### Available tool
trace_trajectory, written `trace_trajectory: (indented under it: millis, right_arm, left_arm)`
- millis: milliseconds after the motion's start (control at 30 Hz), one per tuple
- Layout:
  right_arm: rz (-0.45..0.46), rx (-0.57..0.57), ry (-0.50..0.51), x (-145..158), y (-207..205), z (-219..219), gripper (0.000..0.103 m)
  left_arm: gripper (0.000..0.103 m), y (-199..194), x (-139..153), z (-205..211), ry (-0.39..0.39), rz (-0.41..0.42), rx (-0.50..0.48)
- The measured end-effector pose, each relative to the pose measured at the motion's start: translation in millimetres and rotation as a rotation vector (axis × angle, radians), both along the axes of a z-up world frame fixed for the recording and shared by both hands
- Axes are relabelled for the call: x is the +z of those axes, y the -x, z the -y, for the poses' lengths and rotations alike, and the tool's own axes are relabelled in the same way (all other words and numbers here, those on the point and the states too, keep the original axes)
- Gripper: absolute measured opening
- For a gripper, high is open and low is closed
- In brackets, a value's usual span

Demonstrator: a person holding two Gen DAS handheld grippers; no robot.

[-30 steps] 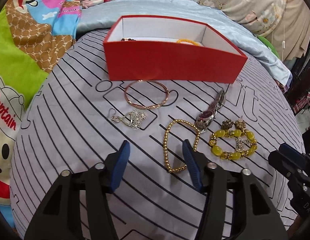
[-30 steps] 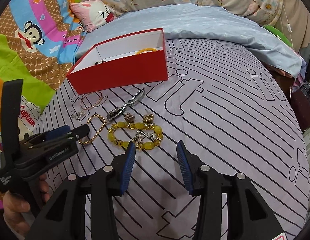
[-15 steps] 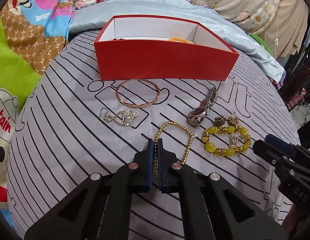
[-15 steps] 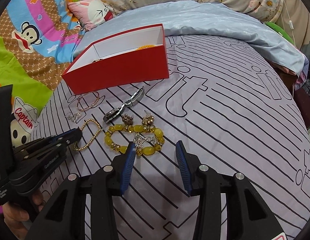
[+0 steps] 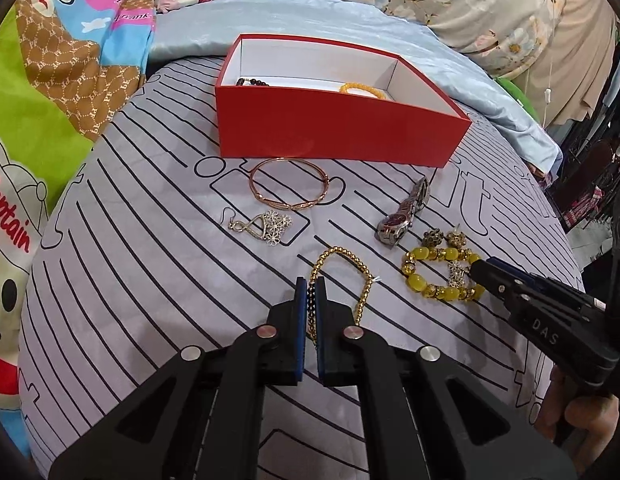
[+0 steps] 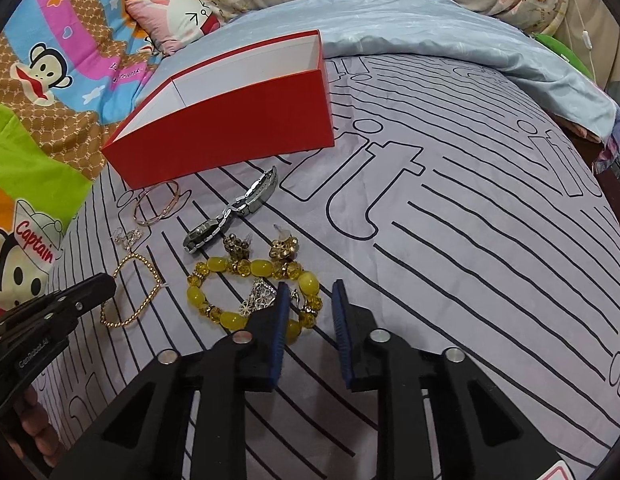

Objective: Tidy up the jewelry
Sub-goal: 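Grasp the gold chain bracelet with the left tool while the right tool reaches the yellow bracelet, then grasp the silver pendant lying on the yellow bracelet with the right tool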

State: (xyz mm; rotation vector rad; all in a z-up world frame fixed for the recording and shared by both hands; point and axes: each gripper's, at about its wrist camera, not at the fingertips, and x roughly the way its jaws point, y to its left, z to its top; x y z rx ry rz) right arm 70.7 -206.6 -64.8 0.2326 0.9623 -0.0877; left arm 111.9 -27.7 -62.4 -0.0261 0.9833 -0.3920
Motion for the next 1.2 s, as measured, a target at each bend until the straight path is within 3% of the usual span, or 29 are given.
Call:
trace_trajectory:
  millis: [267,733,1067,1200]
  right_arm:
    - [0.035,0.005,-0.054,8.9,3.0,2.9,0.008]
    - [0.153,0.048,-0.054,64.4,25.9,-7.4,0.008]
    - [0.039,0.013,-0.023,30.5,42.7,3.9,0.009]
    - [0.038,-0.010,0.004,29.4,50.3,6.6,0.014]
  left_arm:
    - [0.003,2.8,-2.0,-2.1,-0.005,-0.009,0.003]
    - [0.003,10.0,5.4,-6.4,-0.001,-0.001,0.003]
    - [0.003,12.7,3.9,-10.6,0.002,-0.008,0.011]
    - [0.003,14.1,3.4,-11.1,0.001,-0.012,0.013]
